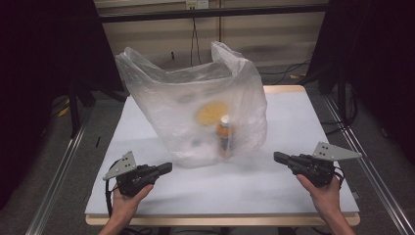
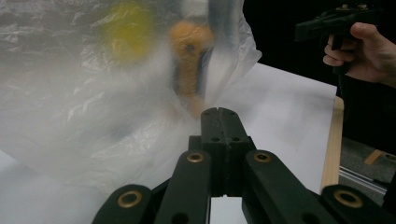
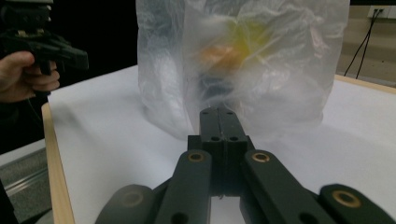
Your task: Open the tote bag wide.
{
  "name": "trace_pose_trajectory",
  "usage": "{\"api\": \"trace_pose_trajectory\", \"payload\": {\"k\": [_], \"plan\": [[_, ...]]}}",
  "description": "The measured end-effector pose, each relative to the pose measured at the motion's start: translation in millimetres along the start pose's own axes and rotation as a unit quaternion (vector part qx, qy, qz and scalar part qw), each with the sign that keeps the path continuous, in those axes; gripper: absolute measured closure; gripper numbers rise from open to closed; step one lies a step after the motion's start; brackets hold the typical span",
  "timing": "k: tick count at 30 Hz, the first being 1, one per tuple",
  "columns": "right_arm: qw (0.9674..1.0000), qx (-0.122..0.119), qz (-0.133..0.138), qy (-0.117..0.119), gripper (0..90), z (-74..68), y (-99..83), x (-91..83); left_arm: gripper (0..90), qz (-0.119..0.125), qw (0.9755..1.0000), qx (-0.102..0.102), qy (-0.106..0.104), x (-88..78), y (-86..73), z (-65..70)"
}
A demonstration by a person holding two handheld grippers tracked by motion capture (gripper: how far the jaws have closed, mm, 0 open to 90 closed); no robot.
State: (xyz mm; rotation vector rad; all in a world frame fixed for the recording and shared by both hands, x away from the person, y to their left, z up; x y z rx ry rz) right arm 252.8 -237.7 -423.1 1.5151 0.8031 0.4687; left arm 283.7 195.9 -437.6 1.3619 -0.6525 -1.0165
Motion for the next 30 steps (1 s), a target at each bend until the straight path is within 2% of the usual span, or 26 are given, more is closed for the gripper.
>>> {"api": "trace_pose_trajectory", "payload": {"k": [4,5,6,8,14,20,23,25,26,27,30], "plan": [[0.9999,0.006,0.008,0.010,90.0,-1.0,10.1,8.2,90.0,0.001,1.0000,-0.006,-0.003,2.2,3.3,-2.6],[0.9999,0.005,0.007,0.011,90.0,-1.6,13.0,12.1,90.0,0.000,0.9998,-0.010,-0.014,2.1,3.7,-3.1],[0.9999,0.003,0.005,0.013,90.0,-1.9,14.7,14.4,90.0,0.000,0.9998,-0.009,-0.015,2.6,4.6,-4.3],[0.9998,0.005,0.002,0.018,90.0,-2.9,19.2,21.4,90.0,0.005,0.9997,-0.020,-0.015,4.3,6.7,-6.5],[0.9993,0.006,0.000,0.036,90.0,-5.9,28.6,35.3,90.0,0.000,0.9999,-0.008,-0.015,8.3,13.0,-7.9],[0.9988,0.010,0.017,0.044,90.0,-5.1,42.5,38.0,90.0,0.011,0.9998,0.003,-0.016,12.5,24.1,-11.2],[0.9988,0.013,0.025,0.039,90.0,-3.0,54.9,39.2,90.0,0.018,0.9997,0.006,-0.017,15.3,35.5,-14.1],[0.9986,0.013,0.030,0.043,90.0,-2.3,63.4,41.5,90.0,0.029,0.9995,0.001,-0.014,18.9,43.1,-15.5],[0.9986,0.012,0.031,0.042,90.0,-1.8,67.6,42.8,90.0,0.028,0.9994,0.005,-0.019,20.3,46.4,-17.4],[0.9984,0.010,0.032,0.044,90.0,-1.3,72.0,44.7,90.0,0.037,0.9991,0.000,-0.021,22.9,49.7,-17.5],[0.9977,0.007,0.039,0.054,90.0,0.2,83.7,50.8,90.0,0.037,0.9990,0.002,-0.025,27.6,54.1,-18.2]]}}
Point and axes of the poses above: each handheld gripper's, and its own axes: x roughly forward along the jaws, y roughly out of its top, z roughly to its right, the point moved 4 cm from there along x, roughly forward along the jaws, and after that the axes turned 6 degrees about z, right-handed, at the moved point
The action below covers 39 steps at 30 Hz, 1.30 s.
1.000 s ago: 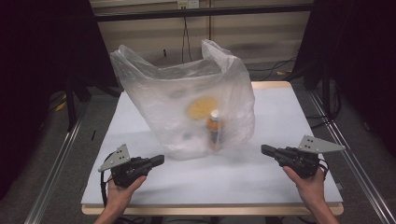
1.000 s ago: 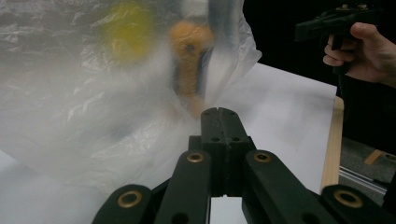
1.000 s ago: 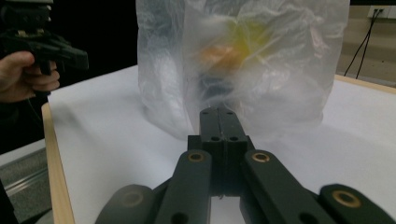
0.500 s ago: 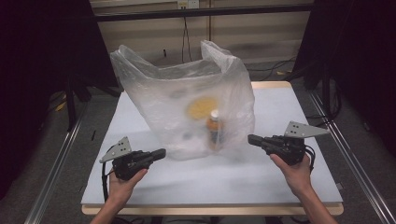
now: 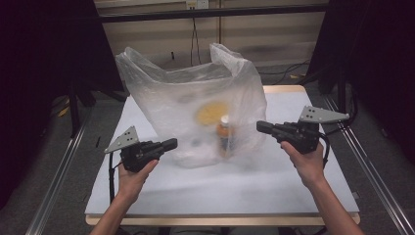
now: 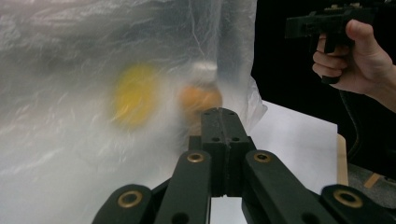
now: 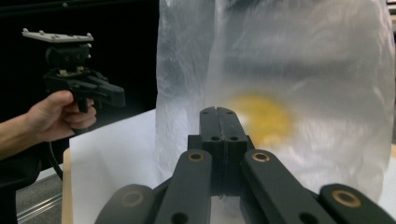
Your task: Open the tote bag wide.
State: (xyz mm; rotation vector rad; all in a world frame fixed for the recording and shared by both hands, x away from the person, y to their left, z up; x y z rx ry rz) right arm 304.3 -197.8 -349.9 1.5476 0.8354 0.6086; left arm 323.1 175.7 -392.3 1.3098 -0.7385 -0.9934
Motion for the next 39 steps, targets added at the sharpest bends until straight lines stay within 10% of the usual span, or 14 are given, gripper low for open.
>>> {"api": "trace_pose_trajectory", "payload": {"k": [39], "plan": [[0.9983,-0.031,0.034,0.035,90.0,-5.7,103.3,63.5,90.0,0.030,0.9990,0.031,-0.015,43.1,83.8,-9.6]]}}
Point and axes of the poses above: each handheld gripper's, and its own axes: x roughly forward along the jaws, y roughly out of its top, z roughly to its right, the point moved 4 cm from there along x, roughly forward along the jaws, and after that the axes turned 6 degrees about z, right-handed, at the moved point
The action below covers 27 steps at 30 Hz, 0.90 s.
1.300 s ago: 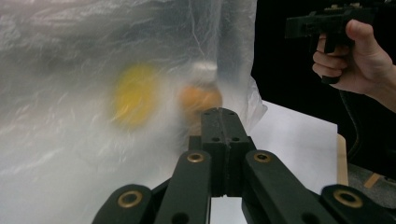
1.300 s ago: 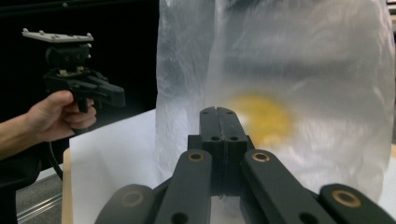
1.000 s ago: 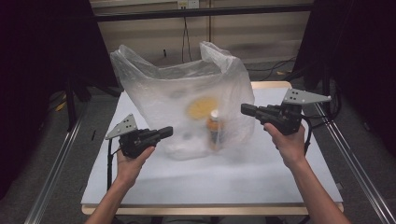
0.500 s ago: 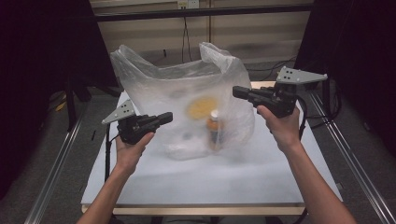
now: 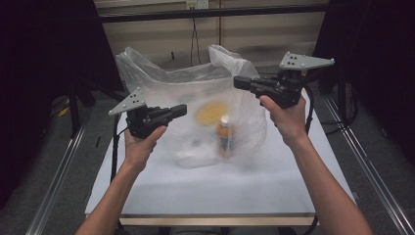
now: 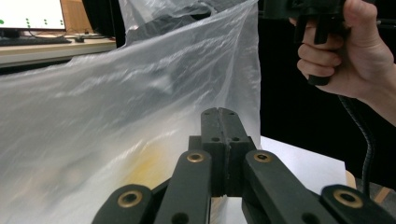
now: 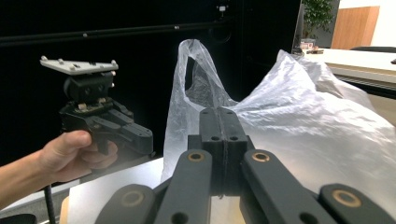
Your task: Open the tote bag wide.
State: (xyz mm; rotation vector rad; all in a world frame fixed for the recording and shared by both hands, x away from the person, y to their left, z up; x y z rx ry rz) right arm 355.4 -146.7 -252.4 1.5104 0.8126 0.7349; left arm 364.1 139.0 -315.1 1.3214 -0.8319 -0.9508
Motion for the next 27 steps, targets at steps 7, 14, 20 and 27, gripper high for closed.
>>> {"api": "trace_pose_trajectory", "payload": {"k": [7,14,20,27], "plan": [[1.0000,-0.004,-0.008,-0.002,90.0,2.0,11.7,14.9,90.0,0.000,0.9999,-0.011,0.007,8.1,4.0,-13.0],[0.9998,0.000,-0.019,-0.011,90.0,11.2,15.9,29.2,90.0,0.004,0.9998,-0.010,0.017,12.8,17.9,-26.6],[0.9994,-0.007,-0.030,-0.013,90.0,10.6,21.5,41.4,90.0,0.014,0.9998,0.001,0.014,16.3,36.1,-27.3],[0.9983,-0.020,-0.045,-0.033,90.0,17.0,31.3,56.5,90.0,0.021,0.9996,0.003,0.019,29.6,56.2,-40.7]]}}
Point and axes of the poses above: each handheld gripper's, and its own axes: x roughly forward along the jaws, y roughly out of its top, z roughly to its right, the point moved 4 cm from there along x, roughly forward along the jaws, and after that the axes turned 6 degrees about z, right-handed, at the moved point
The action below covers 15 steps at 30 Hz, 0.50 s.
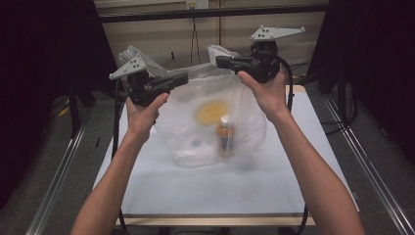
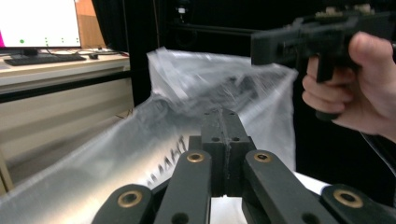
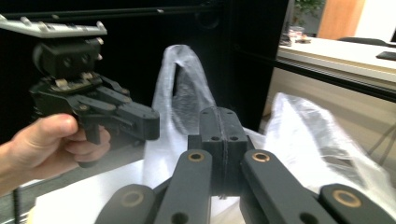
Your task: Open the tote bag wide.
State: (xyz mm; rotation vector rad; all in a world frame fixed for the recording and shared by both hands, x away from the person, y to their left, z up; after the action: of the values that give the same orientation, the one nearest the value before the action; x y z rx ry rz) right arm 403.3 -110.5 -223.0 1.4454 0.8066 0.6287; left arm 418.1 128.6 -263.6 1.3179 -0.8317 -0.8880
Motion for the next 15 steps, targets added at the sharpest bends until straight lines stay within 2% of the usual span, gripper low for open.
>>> {"api": "trace_pose_trajectory", "payload": {"k": [3,5,7,8,10,12,13,14,15], "plan": [[0.9999,-0.001,-0.010,-0.012,90.0,5.8,-2.8,4.1,90.0,0.006,0.9999,-0.008,0.006,4.8,5.2,-5.6],[0.9998,-0.003,-0.014,-0.017,90.0,7.1,-7.9,5.1,90.0,-0.008,0.9997,-0.020,0.014,13.8,5.7,-13.6],[0.9997,-0.002,-0.021,-0.014,90.0,7.0,-14.8,5.7,90.0,-0.009,0.9992,-0.037,0.006,17.6,0.5,-17.6],[0.9997,-0.002,-0.021,-0.014,90.0,7.0,-14.8,5.7,90.0,-0.009,0.9992,-0.037,0.006,17.6,0.5,-17.6],[0.9995,0.004,-0.027,-0.013,90.0,7.8,-25.1,3.4,90.0,-0.038,0.9990,-0.020,0.013,24.6,-13.3,-15.8],[0.9994,0.009,-0.029,-0.015,90.0,10.2,-32.1,0.5,90.0,-0.054,0.9984,-0.010,0.009,27.7,-23.5,-11.5],[0.9994,0.009,-0.031,-0.015,90.0,11.3,-36.1,-1.0,89.7,-0.054,0.9984,-0.010,0.009,27.7,-23.5,-11.5],[0.9993,0.008,-0.034,-0.016,90.0,12.1,-40.7,-2.4,89.9,-0.075,0.9972,0.002,0.004,30.2,-34.9,-7.7],[0.9993,0.010,-0.035,-0.011,90.0,12.5,-45.6,-3.5,90.0,-0.080,0.9968,0.005,0.003,32.3,-40.3,-6.9]]}}
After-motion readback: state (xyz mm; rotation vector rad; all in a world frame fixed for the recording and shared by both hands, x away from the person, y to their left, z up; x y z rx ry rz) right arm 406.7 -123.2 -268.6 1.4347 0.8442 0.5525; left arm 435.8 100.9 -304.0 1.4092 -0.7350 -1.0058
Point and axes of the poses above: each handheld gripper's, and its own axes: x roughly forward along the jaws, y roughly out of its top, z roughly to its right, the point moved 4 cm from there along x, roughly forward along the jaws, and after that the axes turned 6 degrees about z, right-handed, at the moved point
